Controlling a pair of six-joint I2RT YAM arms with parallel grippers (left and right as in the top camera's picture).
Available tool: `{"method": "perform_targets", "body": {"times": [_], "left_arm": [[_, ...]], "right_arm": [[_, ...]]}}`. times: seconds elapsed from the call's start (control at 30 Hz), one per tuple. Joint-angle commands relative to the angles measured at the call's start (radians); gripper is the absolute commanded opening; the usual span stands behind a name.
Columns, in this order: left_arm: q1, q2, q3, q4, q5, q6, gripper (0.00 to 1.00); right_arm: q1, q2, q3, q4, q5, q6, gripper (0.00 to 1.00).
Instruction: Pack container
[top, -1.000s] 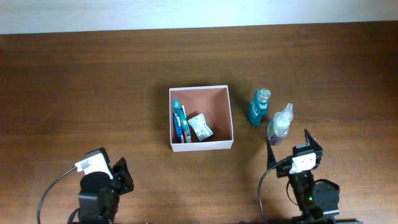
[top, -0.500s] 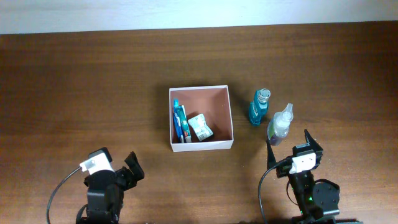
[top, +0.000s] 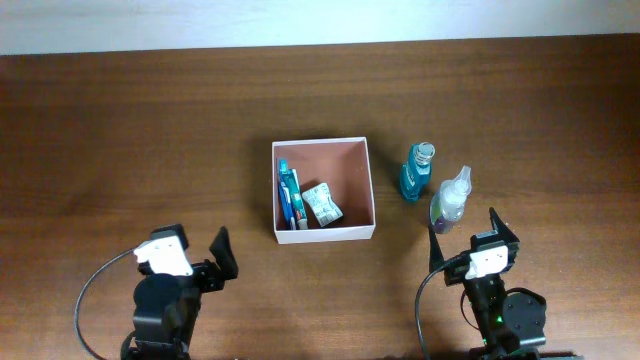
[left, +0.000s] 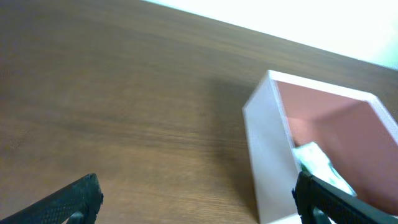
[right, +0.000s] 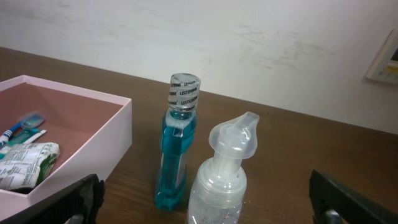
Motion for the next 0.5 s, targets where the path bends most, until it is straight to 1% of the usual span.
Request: {"method": "perform_targets", "body": {"times": [0.0, 0.23, 0.47], "left_arm": [[0.002, -0.003, -0.029, 0.025, 0.087, 0.115, 0.99], [0.002, -0.003, -0.031, 0.097, 0.083, 0.115, 0.99], [0.002, -0.003, -0.034, 0.096, 0.083, 0.137, 0.99]], "right_arm": [[0.008, -0.006, -0.005, -0.006, 0.009, -0.003, 0.98], [0.008, -0.006, -0.005, -0.006, 0.009, -0.003, 0.98], [0.008, -0.006, -0.005, -0.006, 0.009, -0.003, 0.98]]}}
